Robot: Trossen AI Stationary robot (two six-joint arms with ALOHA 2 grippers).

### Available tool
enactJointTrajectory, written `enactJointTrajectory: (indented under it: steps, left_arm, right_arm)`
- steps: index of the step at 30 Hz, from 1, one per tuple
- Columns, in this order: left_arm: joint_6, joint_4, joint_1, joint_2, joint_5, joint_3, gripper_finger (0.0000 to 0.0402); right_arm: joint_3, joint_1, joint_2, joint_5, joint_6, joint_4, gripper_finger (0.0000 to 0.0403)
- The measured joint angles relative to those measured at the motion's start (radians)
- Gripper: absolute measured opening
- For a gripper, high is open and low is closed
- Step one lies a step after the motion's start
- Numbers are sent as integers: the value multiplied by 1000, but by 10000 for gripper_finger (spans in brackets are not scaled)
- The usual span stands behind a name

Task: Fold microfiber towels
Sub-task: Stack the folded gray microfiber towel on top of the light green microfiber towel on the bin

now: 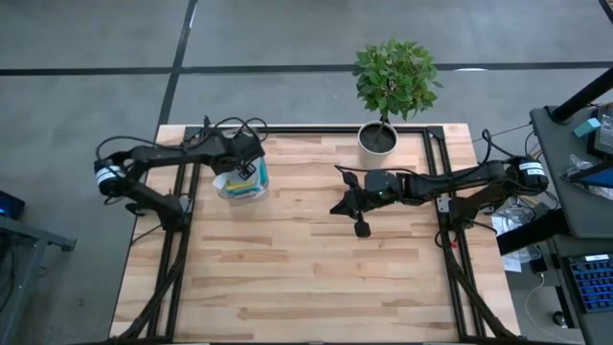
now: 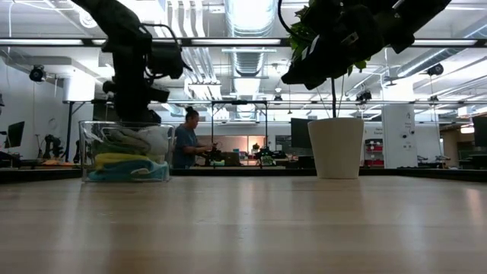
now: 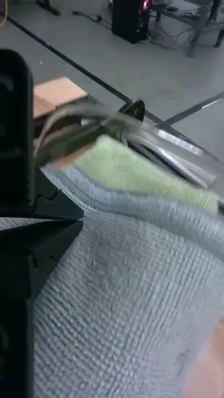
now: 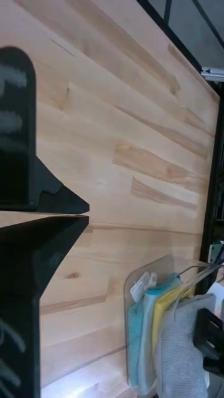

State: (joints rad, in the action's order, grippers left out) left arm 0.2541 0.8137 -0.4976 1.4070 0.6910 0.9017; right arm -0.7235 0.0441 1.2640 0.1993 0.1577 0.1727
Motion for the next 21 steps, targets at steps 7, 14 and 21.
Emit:
enactJointTrajectory:
  steps: [7, 14, 21]
  left_arm:
    - [-103, 208, 2, -58, -104, 88, 0]
    - [-208, 182, -29, -89, -132, 4, 0]
    - [-167, 148, -32, -56, -137, -61, 0]
  right_arm:
    - [5, 0, 0, 0, 0, 0, 9]
    - [18, 0, 0, 0, 11, 14, 9]
    - [18, 0, 0, 0, 9, 17, 9]
